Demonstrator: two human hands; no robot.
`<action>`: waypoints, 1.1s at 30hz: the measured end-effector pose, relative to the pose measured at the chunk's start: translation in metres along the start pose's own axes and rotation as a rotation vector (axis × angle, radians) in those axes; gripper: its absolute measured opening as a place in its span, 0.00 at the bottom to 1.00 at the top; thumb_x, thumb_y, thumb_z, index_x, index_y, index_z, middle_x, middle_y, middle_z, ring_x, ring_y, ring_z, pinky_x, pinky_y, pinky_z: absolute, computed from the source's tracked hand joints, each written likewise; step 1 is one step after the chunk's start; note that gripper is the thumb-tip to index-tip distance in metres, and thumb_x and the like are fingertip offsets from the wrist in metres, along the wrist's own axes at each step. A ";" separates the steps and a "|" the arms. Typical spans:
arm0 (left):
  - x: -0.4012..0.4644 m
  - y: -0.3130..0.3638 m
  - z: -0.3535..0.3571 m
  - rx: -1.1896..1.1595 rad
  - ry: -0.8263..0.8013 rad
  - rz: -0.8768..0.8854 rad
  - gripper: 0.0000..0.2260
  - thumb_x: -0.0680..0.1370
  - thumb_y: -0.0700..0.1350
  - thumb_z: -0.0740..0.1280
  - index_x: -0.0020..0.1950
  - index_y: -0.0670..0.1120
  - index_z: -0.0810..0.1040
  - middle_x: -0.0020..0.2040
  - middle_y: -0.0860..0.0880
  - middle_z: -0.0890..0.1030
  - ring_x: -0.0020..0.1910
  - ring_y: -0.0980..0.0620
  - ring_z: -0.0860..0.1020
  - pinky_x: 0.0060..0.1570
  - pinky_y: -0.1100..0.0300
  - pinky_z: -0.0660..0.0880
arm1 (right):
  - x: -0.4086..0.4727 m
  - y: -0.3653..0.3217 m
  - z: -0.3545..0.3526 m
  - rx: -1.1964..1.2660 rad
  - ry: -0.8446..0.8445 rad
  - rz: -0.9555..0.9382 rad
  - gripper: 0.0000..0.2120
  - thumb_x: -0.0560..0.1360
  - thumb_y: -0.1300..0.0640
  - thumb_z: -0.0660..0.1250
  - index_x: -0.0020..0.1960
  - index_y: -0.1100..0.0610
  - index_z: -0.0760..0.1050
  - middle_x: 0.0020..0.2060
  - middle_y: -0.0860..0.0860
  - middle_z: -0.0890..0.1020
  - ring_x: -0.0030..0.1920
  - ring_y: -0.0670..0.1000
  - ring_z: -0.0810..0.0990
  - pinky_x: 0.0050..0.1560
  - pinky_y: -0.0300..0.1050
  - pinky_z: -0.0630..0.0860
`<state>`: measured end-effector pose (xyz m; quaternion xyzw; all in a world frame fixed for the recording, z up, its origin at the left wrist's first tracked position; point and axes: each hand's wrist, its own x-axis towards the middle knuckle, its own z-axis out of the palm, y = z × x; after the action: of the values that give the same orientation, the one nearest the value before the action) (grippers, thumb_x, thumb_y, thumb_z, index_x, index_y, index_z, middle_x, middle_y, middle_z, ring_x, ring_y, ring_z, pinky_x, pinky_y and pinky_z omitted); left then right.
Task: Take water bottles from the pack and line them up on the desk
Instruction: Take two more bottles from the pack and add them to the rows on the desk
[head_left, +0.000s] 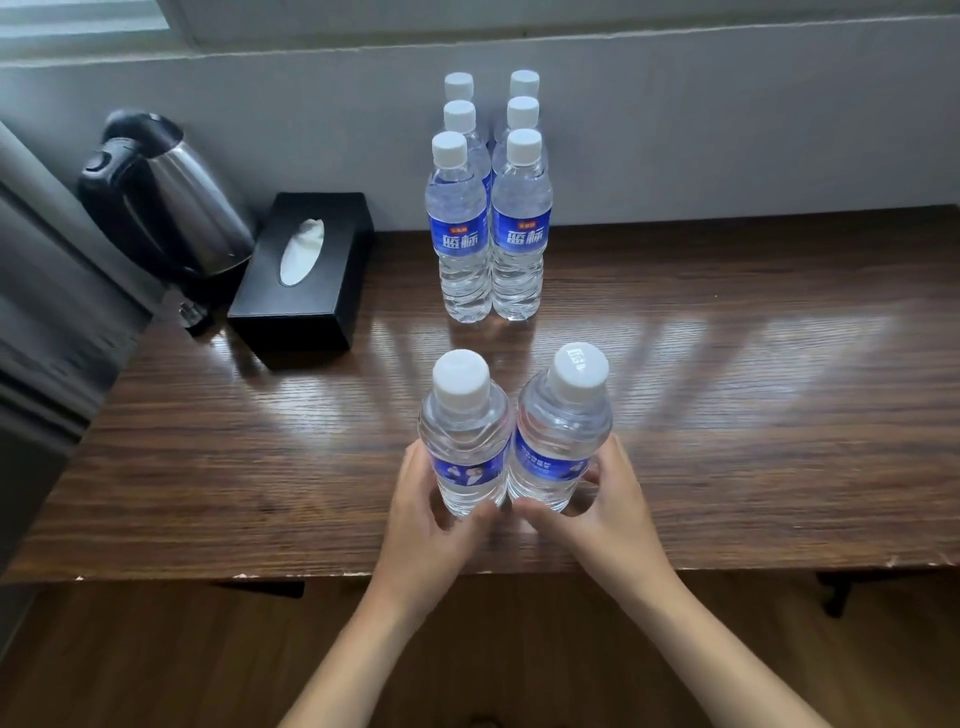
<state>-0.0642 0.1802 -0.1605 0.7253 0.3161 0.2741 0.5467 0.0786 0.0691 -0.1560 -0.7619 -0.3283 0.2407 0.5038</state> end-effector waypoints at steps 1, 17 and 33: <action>-0.003 -0.001 -0.001 -0.045 -0.015 -0.003 0.24 0.72 0.53 0.73 0.67 0.57 0.73 0.65 0.53 0.79 0.67 0.52 0.76 0.66 0.55 0.73 | 0.000 0.002 0.001 -0.027 0.029 0.000 0.39 0.57 0.36 0.78 0.64 0.45 0.69 0.57 0.38 0.72 0.58 0.38 0.74 0.55 0.34 0.72; -0.003 -0.010 0.003 0.080 0.206 -0.067 0.32 0.62 0.61 0.79 0.62 0.54 0.73 0.58 0.53 0.78 0.58 0.53 0.80 0.57 0.47 0.79 | -0.003 0.010 0.000 0.014 -0.030 -0.010 0.30 0.64 0.49 0.76 0.62 0.42 0.68 0.57 0.36 0.78 0.57 0.42 0.78 0.60 0.51 0.78; -0.006 0.000 -0.001 -0.012 0.099 0.013 0.23 0.72 0.36 0.77 0.63 0.51 0.75 0.57 0.59 0.82 0.59 0.57 0.81 0.57 0.64 0.77 | 0.003 0.003 0.003 0.026 -0.009 -0.046 0.32 0.62 0.51 0.81 0.61 0.45 0.69 0.54 0.39 0.78 0.55 0.38 0.78 0.51 0.28 0.74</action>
<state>-0.0682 0.1764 -0.1606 0.7095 0.3363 0.3150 0.5332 0.0794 0.0726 -0.1603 -0.7464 -0.3451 0.2368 0.5174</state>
